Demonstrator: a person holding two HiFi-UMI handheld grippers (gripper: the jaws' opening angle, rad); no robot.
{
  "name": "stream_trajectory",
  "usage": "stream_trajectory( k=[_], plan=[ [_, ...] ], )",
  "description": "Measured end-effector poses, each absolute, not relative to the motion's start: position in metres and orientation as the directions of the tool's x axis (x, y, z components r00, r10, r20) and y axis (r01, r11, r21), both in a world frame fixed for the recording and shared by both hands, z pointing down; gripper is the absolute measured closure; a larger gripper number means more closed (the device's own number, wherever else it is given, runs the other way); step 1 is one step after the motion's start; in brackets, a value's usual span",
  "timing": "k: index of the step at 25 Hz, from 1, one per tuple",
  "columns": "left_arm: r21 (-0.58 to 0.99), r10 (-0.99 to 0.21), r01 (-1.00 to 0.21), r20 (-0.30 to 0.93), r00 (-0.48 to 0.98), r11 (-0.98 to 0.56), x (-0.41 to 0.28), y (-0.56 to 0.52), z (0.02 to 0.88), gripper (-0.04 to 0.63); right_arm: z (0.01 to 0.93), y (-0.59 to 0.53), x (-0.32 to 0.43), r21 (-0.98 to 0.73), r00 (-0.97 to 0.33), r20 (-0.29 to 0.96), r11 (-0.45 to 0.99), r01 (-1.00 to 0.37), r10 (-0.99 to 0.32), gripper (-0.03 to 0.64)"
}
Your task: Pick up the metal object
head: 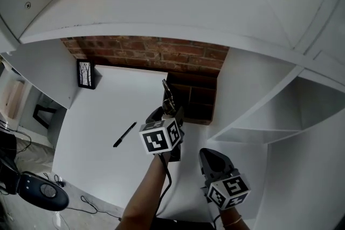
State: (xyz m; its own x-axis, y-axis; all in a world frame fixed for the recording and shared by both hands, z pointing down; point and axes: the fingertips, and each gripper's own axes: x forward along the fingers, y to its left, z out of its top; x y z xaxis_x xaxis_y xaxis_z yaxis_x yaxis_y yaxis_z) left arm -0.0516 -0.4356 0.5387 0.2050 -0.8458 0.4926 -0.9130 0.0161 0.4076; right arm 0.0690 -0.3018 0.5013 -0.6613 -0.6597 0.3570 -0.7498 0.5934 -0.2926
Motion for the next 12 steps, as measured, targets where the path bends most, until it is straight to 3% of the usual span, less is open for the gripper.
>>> stream_trajectory(
  k=[12],
  plan=[
    [0.347,-0.838,-0.931,0.537,0.096,0.115,-0.0569,-0.4449,0.5444,0.327,0.5058,-0.3056,0.077,-0.298,-0.652,0.371,0.58,-0.758,-0.661,0.611]
  ],
)
